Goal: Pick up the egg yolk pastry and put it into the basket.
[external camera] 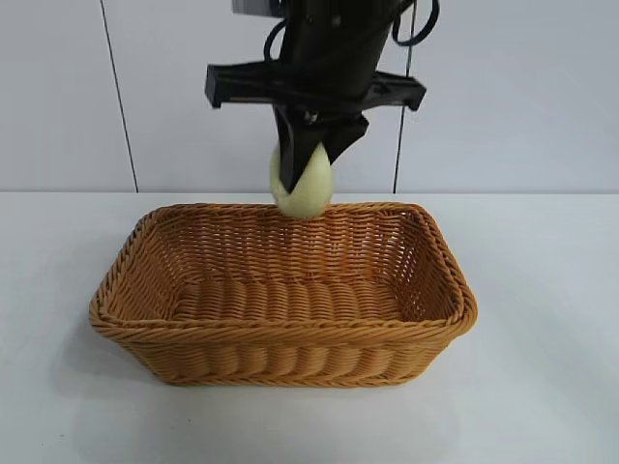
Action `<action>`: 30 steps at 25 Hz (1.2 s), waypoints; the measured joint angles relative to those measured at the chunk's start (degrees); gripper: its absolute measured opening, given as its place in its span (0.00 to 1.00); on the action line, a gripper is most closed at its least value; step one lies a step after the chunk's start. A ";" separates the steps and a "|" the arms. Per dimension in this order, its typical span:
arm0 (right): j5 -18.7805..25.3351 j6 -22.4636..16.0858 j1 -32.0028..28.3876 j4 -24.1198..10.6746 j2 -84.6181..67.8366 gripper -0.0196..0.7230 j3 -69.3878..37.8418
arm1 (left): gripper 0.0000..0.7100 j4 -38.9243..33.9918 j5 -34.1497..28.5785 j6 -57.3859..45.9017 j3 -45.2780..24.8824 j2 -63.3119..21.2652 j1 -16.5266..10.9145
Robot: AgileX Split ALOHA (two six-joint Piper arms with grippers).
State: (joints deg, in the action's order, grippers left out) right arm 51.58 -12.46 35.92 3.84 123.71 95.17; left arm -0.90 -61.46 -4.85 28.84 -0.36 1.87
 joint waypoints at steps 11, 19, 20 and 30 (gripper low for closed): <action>0.45 0.26 0.12 0.85 3.11 0.72 0.05 | 0.98 0.00 0.00 0.00 0.00 0.00 0.00; 11.46 1.54 0.50 -1.18 2.49 0.95 10.64 | 0.98 -0.16 0.00 0.00 0.00 0.00 0.00; 13.14 1.48 0.50 -1.98 2.19 0.95 13.02 | 0.98 -0.16 0.00 0.00 0.00 0.00 0.00; 17.61 -1.48 -5.05 -6.72 0.93 0.96 26.60 | 0.98 -0.16 0.00 0.00 0.00 -0.05 0.00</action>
State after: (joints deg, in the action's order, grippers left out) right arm 69.19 -13.94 30.86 -2.88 124.64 121.78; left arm -1.06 -61.46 -4.85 28.84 -0.41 1.87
